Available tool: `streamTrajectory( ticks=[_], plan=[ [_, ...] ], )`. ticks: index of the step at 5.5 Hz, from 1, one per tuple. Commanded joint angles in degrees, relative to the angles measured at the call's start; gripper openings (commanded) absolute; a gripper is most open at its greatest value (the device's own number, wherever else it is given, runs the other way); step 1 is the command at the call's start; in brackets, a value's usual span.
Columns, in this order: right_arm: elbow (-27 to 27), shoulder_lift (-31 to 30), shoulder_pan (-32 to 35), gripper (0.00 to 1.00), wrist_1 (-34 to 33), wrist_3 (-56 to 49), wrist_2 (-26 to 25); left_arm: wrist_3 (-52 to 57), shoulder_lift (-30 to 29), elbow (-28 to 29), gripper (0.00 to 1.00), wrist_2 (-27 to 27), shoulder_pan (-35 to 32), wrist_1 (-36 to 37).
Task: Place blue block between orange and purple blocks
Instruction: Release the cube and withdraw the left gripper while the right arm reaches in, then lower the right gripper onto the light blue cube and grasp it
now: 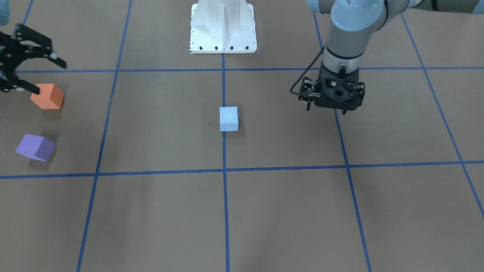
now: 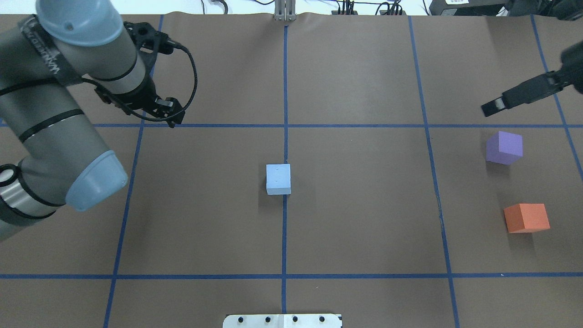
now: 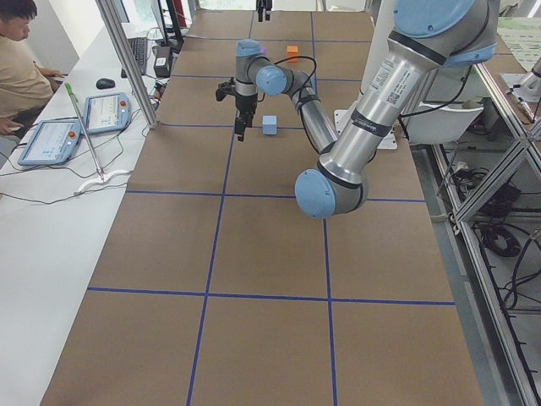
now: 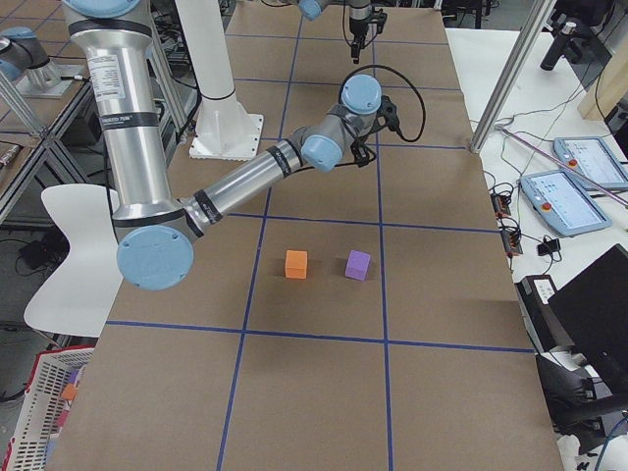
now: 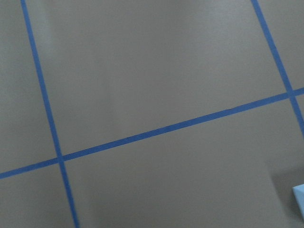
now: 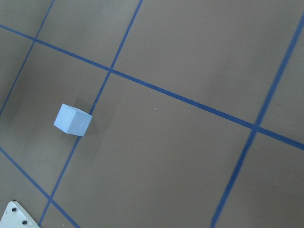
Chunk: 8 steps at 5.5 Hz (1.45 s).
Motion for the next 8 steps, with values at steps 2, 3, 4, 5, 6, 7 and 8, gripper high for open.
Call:
streamTrajectory(
  ticks=[2,3,4,5,6,7,8],
  plan=[
    [-1.1,16.6,-24.0,0.99,-11.4,20.1,-26.8,11.6,13.9,-0.9,1.00,-2.8,-7.9,-0.8],
    [-4.3,22.6,-30.3,0.99,-20.5,20.3,-37.0,18.4,18.0,-1.1,1.00,-3.9,-13.6,-1.2],
    [-8.5,26.1,-33.4,0.99,-23.1,20.9,-41.6,34.3,22.9,-0.4,1.00,-9.6,-23.1,-1.2],
    [-14.1,29.9,-34.2,0.99,-23.1,22.6,-42.5,45.9,26.3,2.6,1.00,-13.2,-32.2,-1.2],
    [-20.5,34.0,-34.5,0.99,-23.1,22.6,-44.0,56.8,27.7,9.2,1.00,-15.3,-40.2,-3.8],
    [-24.1,36.0,-35.1,0.99,-23.0,25.0,-44.5,63.1,28.7,13.8,1.00,-20.7,-43.1,-7.5],
    [-26.3,36.4,-35.7,0.99,-22.8,25.3,-45.7,63.1,28.7,14.0,1.00,-21.2,-43.1,-7.7]
  ],
)
